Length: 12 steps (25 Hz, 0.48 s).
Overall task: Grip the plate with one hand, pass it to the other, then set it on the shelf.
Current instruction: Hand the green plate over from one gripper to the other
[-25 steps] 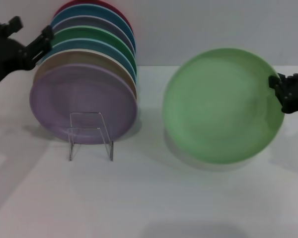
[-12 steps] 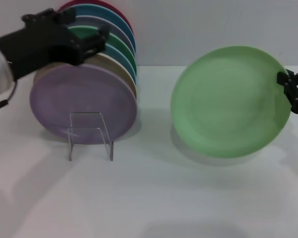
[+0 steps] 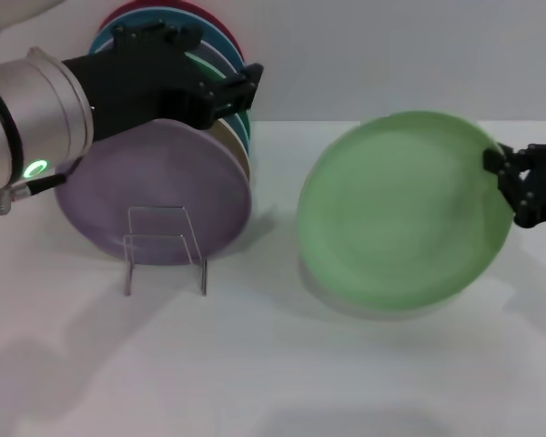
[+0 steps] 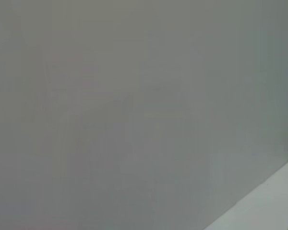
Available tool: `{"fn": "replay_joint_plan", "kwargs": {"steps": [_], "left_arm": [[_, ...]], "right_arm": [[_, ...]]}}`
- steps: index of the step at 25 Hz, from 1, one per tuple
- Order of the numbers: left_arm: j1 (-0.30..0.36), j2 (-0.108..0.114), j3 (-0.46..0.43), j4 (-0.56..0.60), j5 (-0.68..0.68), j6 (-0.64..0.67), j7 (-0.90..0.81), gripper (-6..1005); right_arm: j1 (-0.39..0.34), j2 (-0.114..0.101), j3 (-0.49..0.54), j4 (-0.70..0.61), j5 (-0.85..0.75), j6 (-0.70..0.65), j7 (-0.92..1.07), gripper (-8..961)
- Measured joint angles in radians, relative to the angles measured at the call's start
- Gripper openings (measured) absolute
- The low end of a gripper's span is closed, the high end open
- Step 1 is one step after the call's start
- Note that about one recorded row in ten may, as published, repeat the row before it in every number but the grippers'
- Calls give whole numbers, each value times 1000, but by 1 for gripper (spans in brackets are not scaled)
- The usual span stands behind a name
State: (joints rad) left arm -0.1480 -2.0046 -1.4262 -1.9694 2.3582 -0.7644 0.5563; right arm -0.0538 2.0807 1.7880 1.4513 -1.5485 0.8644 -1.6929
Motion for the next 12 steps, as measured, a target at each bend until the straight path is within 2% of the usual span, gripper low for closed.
{"fn": "replay_joint_plan", "kwargs": {"steps": [2, 3, 5, 11, 12], "left_arm": [[5, -59, -55, 4, -24, -60, 95, 720], [1, -68, -64, 11, -45, -77, 124, 720], [-15, -55, -68, 31, -99, -88, 138, 720], [-29, -58, -87, 48, -122, -124, 152, 719], [-51, -61, -86, 73, -125, -166, 174, 718]], "right_arm": [[16, 1, -9, -27, 13, 3, -35, 22], [29, -1, -15, -44, 23, 6, -48, 22], [55, -2, -16, -81, 41, 21, -73, 22], [108, -2, -12, -121, 59, 43, -102, 22], [108, -2, -12, -121, 59, 43, -102, 22]]}}
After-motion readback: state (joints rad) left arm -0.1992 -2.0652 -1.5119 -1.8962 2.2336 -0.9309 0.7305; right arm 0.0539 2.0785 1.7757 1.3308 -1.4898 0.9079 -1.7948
